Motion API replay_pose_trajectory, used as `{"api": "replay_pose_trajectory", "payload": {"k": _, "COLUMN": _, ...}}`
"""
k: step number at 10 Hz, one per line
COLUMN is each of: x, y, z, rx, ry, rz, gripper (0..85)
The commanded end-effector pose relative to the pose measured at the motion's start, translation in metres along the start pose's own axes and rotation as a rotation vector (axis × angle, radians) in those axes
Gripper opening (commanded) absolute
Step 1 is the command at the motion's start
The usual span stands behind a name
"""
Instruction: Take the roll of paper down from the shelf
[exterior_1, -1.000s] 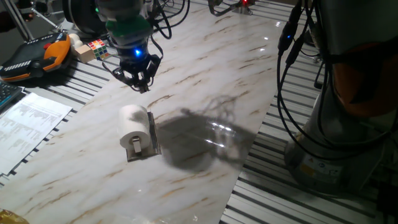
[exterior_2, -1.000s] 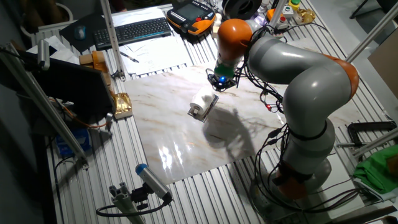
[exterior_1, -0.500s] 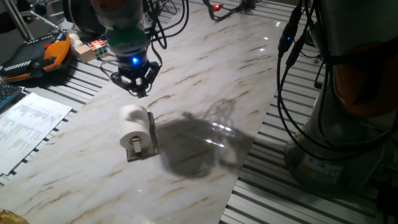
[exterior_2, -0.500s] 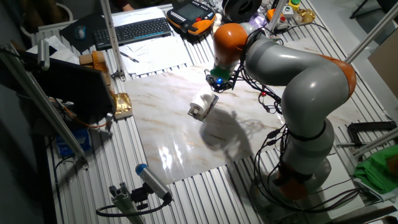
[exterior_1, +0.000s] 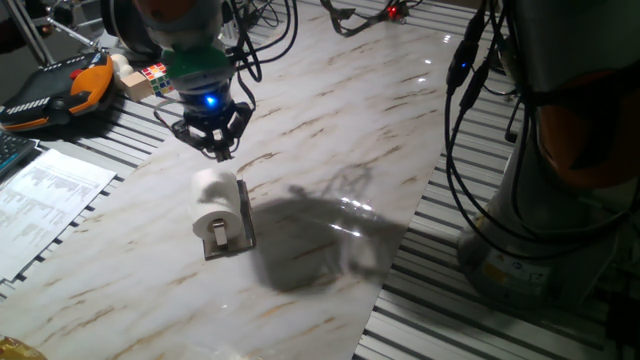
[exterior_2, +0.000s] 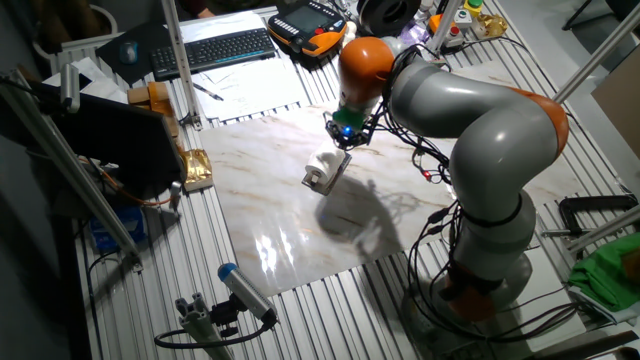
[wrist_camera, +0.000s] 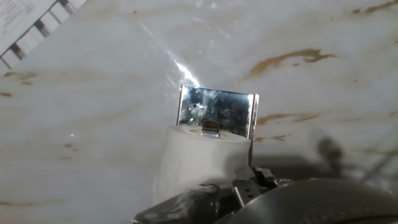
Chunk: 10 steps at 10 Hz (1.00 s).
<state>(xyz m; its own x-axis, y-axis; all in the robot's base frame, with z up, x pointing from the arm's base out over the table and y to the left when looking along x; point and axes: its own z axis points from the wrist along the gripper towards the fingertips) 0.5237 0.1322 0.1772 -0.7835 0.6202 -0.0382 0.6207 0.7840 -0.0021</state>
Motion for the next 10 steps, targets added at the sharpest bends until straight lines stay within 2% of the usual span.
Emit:
{"api": "replay_pose_trajectory", "payload": {"k": 1, "x": 0.0, "y": -0.0001, "z": 0.0, "rx": 0.002, "ry": 0.005, "rz": -0.009, "gripper": 0.7}}
{"api": "replay_pose_trajectory", "payload": {"k": 2, "x": 0.0, "y": -0.0001, "z": 0.0, "rx": 0.014, "ry": 0.009, "rz": -0.016, "gripper": 0.7}}
{"api": "replay_pose_trajectory", "payload": {"k": 3, "x": 0.0, "y": -0.0001, "z": 0.0, "rx": 0.032, "ry": 0.001, "rz": -0.033, "gripper": 0.7}}
{"api": "replay_pose_trajectory", "payload": {"k": 4, "x": 0.0, "y": -0.0001, "z": 0.0, "rx": 0.031, "ry": -0.011, "rz": -0.042, "gripper": 0.7}}
{"api": "replay_pose_trajectory", "payload": {"k": 5, "x": 0.0, "y": -0.0001, "z": 0.0, "rx": 0.014, "ry": -0.008, "rz": -0.047, "gripper": 0.7}}
{"api": "replay_pose_trajectory", "payload": {"k": 7, "x": 0.0, "y": -0.0001, "z": 0.0, "rx": 0.009, "ry": -0.014, "rz": -0.05, "gripper": 0.7}}
{"api": "replay_pose_trajectory", "payload": {"k": 9, "x": 0.0016, "y": 0.0012, "z": 0.0008, "rx": -0.02, "ry": 0.005, "rz": -0.003, "gripper": 0.7}}
{"api": "replay_pose_trajectory", "payload": {"k": 10, "x": -0.0003, "y": -0.0015, "z": 0.0019, "rx": -0.047, "ry": 0.019, "rz": 0.014, "gripper": 0.7}}
